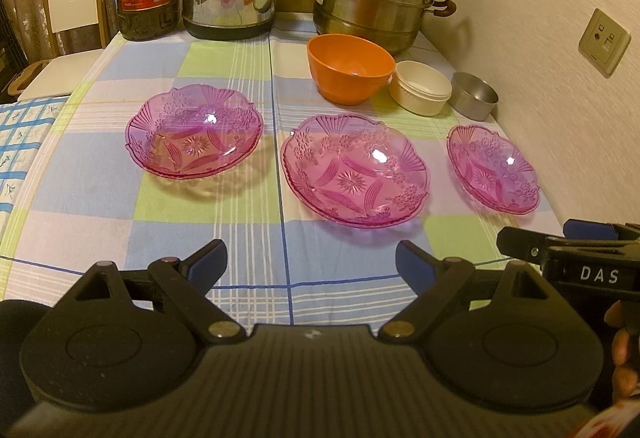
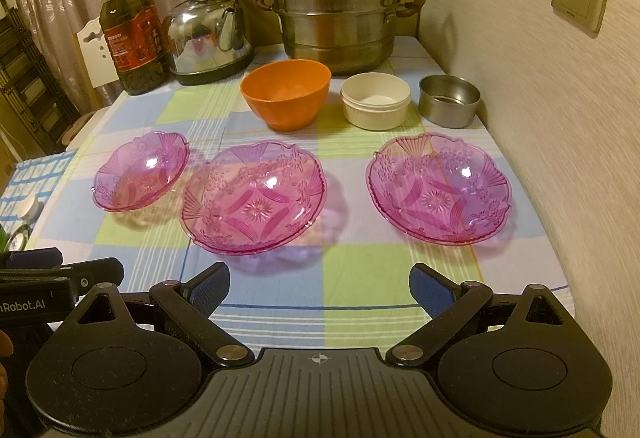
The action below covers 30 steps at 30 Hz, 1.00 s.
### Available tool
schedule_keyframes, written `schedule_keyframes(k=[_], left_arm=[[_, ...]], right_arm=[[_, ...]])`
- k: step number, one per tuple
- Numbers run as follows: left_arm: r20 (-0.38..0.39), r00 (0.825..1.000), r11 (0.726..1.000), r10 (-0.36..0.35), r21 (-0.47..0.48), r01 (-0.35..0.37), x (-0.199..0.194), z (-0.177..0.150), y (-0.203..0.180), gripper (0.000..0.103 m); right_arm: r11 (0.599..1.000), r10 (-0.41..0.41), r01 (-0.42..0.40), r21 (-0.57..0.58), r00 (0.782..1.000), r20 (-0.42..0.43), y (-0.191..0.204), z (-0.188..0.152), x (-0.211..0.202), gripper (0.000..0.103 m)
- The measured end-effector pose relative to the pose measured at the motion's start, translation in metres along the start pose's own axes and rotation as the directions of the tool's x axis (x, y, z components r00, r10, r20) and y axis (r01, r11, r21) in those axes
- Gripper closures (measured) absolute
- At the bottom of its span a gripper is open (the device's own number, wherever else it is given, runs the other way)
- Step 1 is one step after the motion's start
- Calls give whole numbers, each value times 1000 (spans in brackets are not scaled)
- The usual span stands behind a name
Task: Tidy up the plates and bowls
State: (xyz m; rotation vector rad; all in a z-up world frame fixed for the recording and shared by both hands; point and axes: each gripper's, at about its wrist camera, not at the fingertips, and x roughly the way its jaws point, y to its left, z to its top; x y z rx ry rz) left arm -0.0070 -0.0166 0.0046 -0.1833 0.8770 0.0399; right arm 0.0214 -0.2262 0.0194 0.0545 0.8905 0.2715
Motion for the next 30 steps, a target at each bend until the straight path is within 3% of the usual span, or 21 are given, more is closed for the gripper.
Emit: schedule_keyframes(k=[21, 30], left_arm=[[0, 1000, 1000, -1, -3, 1, 0, 2, 0, 13], [19, 1000, 997, 15, -75, -13, -5, 15, 30, 13]], right_arm=[[1000, 7, -7, 9, 1000, -9, 2, 2, 3, 6], [996, 78, -78, 40, 997, 0, 9, 7, 11, 6]])
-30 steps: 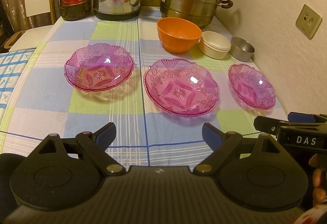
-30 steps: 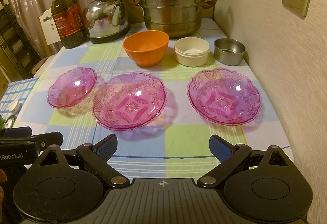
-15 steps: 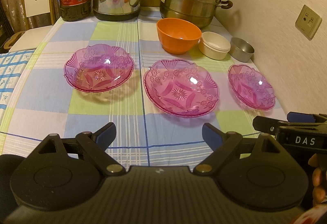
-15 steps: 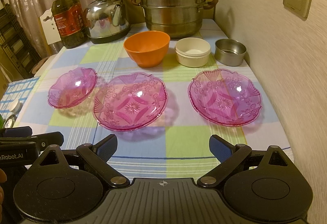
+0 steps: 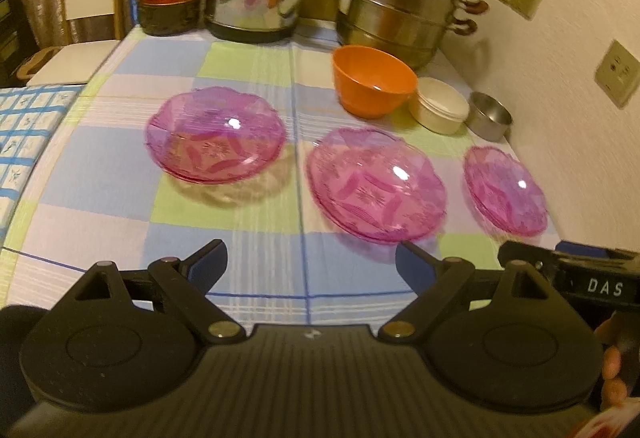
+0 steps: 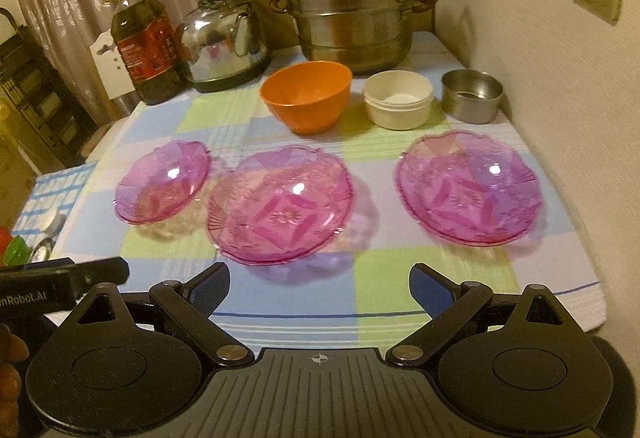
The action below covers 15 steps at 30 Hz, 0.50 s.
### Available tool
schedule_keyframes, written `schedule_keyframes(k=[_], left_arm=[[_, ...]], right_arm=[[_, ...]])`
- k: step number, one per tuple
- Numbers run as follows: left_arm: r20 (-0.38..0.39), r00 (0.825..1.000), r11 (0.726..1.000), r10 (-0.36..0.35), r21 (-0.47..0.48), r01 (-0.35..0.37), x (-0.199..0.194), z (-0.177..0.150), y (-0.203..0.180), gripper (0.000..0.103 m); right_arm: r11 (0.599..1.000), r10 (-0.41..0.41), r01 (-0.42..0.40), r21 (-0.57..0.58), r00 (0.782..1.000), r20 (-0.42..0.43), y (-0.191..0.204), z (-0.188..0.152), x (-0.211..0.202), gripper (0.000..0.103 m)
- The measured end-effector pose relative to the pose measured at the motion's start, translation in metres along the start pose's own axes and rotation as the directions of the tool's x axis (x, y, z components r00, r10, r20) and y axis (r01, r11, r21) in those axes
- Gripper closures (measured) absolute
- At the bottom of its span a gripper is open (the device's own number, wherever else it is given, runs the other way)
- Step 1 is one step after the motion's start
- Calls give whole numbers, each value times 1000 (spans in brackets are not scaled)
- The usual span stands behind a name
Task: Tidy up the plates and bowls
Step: 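Move both grippers to the middle pink glass bowl and close on its rim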
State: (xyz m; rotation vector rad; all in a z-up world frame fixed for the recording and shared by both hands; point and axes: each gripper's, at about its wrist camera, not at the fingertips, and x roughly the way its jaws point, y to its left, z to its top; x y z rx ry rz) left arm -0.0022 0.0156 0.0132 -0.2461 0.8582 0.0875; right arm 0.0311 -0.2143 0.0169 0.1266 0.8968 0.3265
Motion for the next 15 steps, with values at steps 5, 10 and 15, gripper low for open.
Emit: schedule_keyframes(k=[5, 10, 15], left_arm=[[22, 999, 998, 40, -47, -39, 0, 11, 32, 13], [52, 996, 994, 74, -89, -69, 3, 29, 66, 13], [83, 991, 989, 101, -114, -92, 12, 46, 95, 13]], right_arm=[[999, 47, -47, 8, 999, 10, 15, 10, 11, 6], [995, 83, -83, 46, 997, -5, 32, 28, 27, 6], [995, 101, -101, 1, 995, 1, 56, 45, 50, 6]])
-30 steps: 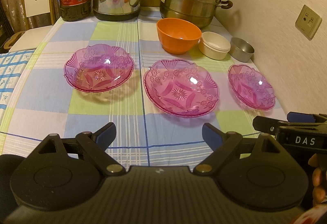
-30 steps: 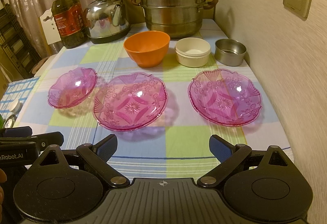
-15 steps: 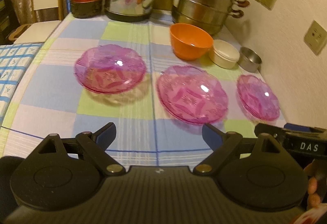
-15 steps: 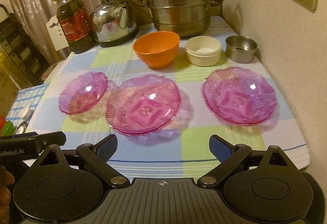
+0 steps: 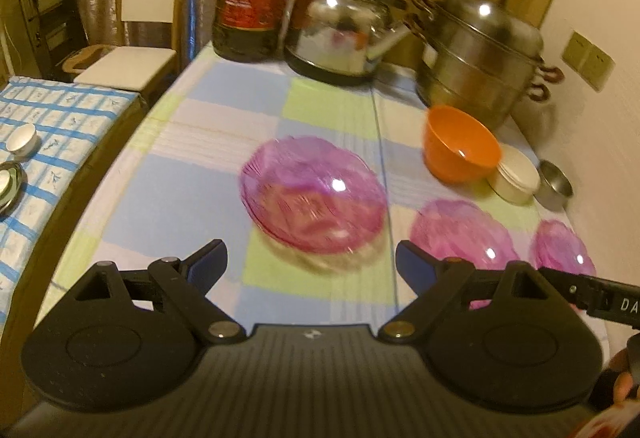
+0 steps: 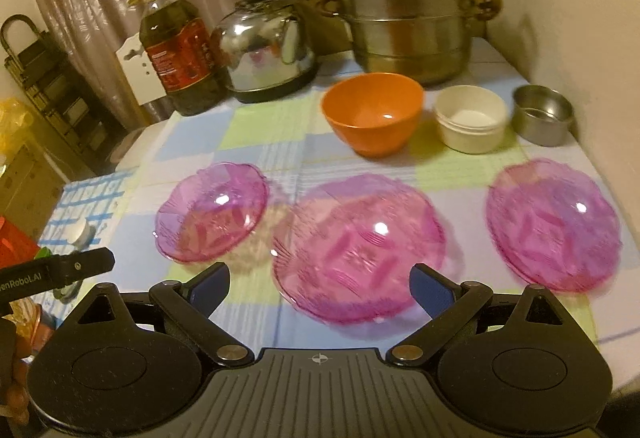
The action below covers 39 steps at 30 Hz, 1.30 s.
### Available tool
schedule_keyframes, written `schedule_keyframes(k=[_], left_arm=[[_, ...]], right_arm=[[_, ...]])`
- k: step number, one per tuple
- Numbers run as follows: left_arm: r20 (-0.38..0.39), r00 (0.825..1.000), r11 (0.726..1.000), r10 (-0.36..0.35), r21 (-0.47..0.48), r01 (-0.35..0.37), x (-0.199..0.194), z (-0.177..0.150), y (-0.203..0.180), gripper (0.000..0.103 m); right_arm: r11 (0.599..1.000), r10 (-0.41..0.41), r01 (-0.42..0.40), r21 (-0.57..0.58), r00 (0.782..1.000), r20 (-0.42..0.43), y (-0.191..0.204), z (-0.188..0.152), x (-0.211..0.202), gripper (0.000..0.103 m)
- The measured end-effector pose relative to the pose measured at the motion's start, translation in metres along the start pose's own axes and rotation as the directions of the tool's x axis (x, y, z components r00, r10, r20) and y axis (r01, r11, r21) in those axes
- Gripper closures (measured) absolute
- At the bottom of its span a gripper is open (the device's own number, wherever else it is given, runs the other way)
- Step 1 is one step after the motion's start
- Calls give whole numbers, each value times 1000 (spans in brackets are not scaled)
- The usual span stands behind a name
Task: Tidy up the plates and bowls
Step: 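Move both grippers to the middle pink glass bowl and close on its rim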
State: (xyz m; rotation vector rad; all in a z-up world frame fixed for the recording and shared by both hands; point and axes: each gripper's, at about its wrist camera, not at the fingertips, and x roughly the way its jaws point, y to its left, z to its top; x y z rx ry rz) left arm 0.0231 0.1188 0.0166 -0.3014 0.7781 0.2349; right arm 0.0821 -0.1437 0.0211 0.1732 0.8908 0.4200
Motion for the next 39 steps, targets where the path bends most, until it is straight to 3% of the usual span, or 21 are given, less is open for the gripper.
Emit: schedule_keyframes(k=[9, 12, 15, 24, 34, 39], left_arm=[[28, 999, 999, 16, -30, -15, 38, 28, 35, 13], [32, 999, 999, 25, -25, -24, 55, 34, 41, 13], [21, 999, 999, 29, -26, -28, 74, 40, 48, 13], [-52, 997, 998, 55, -30, -57, 124, 42, 66, 19], [-79, 996, 998, 48, -31, -51, 154, 39, 73, 35], [-98, 994, 998, 42, -45, -47, 163, 38, 75, 43]], right_arm=[[998, 57, -57, -22, 998, -3, 26, 29, 56, 6], [997, 40, -40, -62, 999, 1, 36, 36, 76, 7], [995, 47, -46, -86, 999, 9, 41, 41, 96, 19], [988, 81, -88, -128, 995, -58, 49, 51, 152, 30], [981, 71, -90, -172, 991, -112, 61, 58, 199, 48], [984, 41, -65, -169, 989, -144, 59, 59, 218, 51]])
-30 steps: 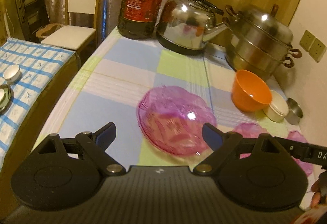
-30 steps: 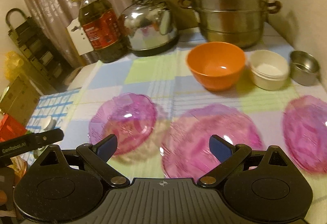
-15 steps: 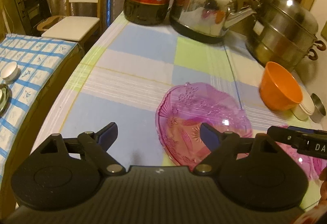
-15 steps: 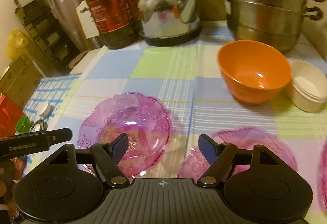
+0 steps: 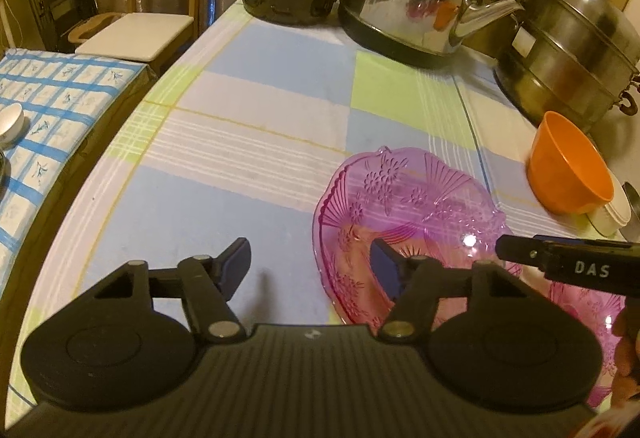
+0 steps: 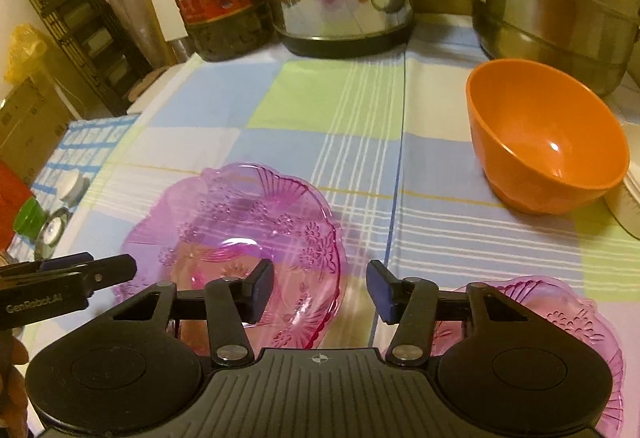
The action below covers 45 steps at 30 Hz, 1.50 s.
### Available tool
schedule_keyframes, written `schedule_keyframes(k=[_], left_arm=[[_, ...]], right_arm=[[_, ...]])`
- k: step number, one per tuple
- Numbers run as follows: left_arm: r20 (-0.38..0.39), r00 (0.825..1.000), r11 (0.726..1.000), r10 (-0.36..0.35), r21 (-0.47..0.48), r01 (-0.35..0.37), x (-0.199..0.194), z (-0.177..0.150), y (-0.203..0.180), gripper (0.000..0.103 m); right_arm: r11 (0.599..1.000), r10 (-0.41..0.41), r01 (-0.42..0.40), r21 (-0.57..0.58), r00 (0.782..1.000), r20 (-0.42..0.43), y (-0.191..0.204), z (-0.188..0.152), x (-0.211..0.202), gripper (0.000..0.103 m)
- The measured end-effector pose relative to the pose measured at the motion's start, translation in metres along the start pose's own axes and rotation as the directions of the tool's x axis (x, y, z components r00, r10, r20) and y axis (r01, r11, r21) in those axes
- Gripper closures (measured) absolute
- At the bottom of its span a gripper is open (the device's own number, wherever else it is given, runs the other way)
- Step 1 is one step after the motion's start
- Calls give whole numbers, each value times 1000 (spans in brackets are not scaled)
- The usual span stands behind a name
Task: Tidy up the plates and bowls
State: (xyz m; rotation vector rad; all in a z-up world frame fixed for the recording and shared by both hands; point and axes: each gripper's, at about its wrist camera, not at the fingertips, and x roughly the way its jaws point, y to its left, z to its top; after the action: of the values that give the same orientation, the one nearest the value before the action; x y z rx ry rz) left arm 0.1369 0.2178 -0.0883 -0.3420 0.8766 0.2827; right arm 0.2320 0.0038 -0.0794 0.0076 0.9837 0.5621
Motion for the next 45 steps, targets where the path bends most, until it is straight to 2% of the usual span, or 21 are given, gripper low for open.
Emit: schedule_keyframes(k=[5, 9, 16, 20, 26, 30, 45], left_arm=[[-24, 1000, 1000, -19, -2, 19, 7, 0, -2, 61], [-32, 999, 1000, -11, 3, 11, 10, -1, -3, 65], [-45, 999, 1000, -17, -4, 17, 14, 0, -3, 71], [-45, 999, 1000, -16, -3, 16, 15, 1, -3, 79], [-51, 998, 1000, -26, -19, 25, 18, 2, -1, 92], [-48, 999, 1000, -25, -13, 24, 18, 3, -2, 94], [-23, 999, 999, -39, -8, 39, 0, 2, -4, 94]], right_arm=[[1000, -4, 4, 6, 999, -32, -3, -2, 11, 58], [1000, -3, 3, 5, 999, -43, -3, -2, 15, 65], [1000, -4, 5, 7, 998, -56, -3, -2, 19, 70], [1000, -10, 10, 14, 998, -62, -4, -1, 21, 72], [1000, -13, 14, 23, 998, -66, -5, -2, 24, 82], [999, -13, 15, 32, 998, -66, -6, -3, 23, 85], [999, -12, 13, 46, 999, -38, -4, 0, 8, 86]])
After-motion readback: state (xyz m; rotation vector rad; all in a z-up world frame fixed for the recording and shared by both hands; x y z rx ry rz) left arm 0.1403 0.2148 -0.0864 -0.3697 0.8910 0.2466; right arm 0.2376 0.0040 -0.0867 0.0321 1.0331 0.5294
